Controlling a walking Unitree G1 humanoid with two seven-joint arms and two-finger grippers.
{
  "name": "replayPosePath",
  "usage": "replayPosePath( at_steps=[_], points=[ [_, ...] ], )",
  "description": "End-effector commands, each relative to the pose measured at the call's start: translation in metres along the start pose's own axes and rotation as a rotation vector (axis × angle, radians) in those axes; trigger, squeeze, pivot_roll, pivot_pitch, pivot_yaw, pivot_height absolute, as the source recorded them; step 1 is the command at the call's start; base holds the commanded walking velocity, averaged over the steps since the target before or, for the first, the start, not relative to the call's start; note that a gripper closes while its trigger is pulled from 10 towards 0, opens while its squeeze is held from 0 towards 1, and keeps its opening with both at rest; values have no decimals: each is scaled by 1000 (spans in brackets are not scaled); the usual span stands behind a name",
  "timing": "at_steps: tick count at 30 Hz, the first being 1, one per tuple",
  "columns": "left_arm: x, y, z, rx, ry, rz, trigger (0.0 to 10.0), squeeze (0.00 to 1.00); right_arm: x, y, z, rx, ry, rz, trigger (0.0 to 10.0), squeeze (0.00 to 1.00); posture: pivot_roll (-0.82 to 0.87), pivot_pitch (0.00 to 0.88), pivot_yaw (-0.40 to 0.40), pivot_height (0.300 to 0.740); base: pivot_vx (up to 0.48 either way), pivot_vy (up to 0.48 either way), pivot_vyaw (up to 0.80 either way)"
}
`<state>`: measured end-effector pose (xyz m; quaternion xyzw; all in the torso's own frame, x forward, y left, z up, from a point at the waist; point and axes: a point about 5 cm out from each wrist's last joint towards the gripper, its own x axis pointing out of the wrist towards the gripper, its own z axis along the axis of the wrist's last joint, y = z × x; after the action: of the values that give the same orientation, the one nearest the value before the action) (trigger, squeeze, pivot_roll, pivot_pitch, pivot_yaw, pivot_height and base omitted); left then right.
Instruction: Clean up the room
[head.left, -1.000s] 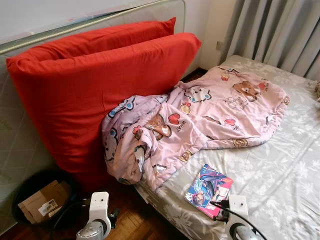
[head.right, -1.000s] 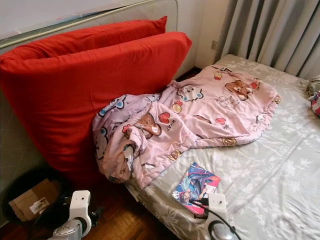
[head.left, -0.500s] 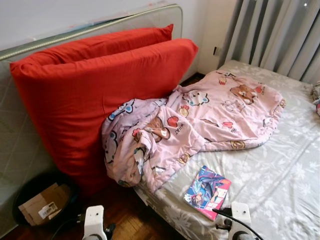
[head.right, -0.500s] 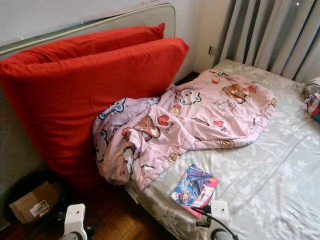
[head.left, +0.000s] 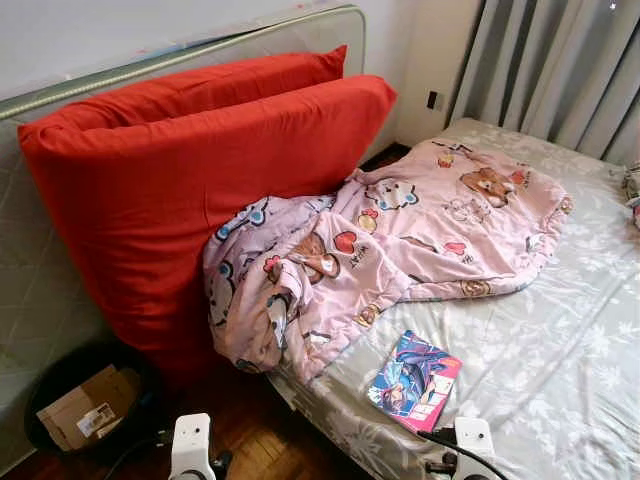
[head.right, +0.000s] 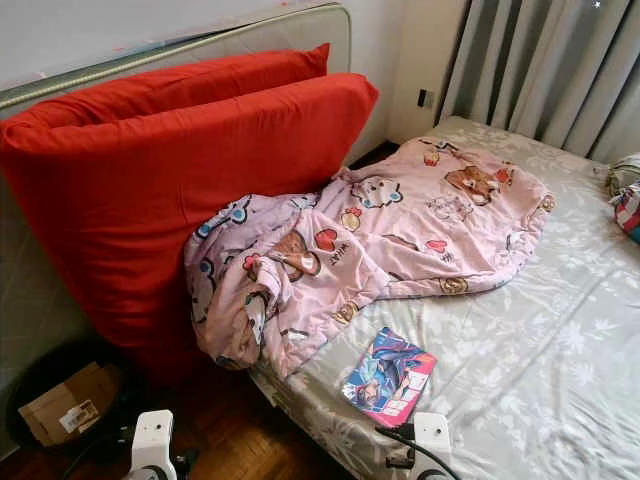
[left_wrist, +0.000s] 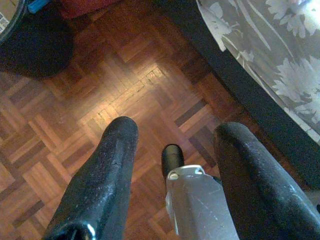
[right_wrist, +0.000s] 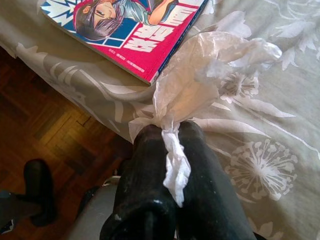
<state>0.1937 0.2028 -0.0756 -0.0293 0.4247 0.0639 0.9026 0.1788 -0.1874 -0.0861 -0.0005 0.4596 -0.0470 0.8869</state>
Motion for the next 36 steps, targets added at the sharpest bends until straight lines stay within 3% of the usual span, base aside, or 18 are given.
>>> replayPosePath(
  at_steps=[1, 12, 17, 36],
  points=[
    [-1, 2, -6, 4, 13, 3, 10000, 0, 0, 2, -3, -12, 17, 4, 10000, 0, -48, 0, -6, 740, 0, 0, 0],
    [-1, -1, -6, 14, 15, -12, 10000, 0, 2, 23, 7, -32, 9, 22, 10000, 0, -51, 2, -7, 740, 0, 0, 0],
    [-1, -2, -7, 12, 14, -15, 10000, 0, 2, 16, 6, -35, 13, 14, 10000, 0, -54, 15, -5, 740, 0, 0, 0],
    [-1, -5, -4, 10, 1, -19, 10000, 0, 2, 15, 5, -36, 18, 15, 10000, 0, -54, 19, -5, 740, 0, 0, 0]
  ],
)
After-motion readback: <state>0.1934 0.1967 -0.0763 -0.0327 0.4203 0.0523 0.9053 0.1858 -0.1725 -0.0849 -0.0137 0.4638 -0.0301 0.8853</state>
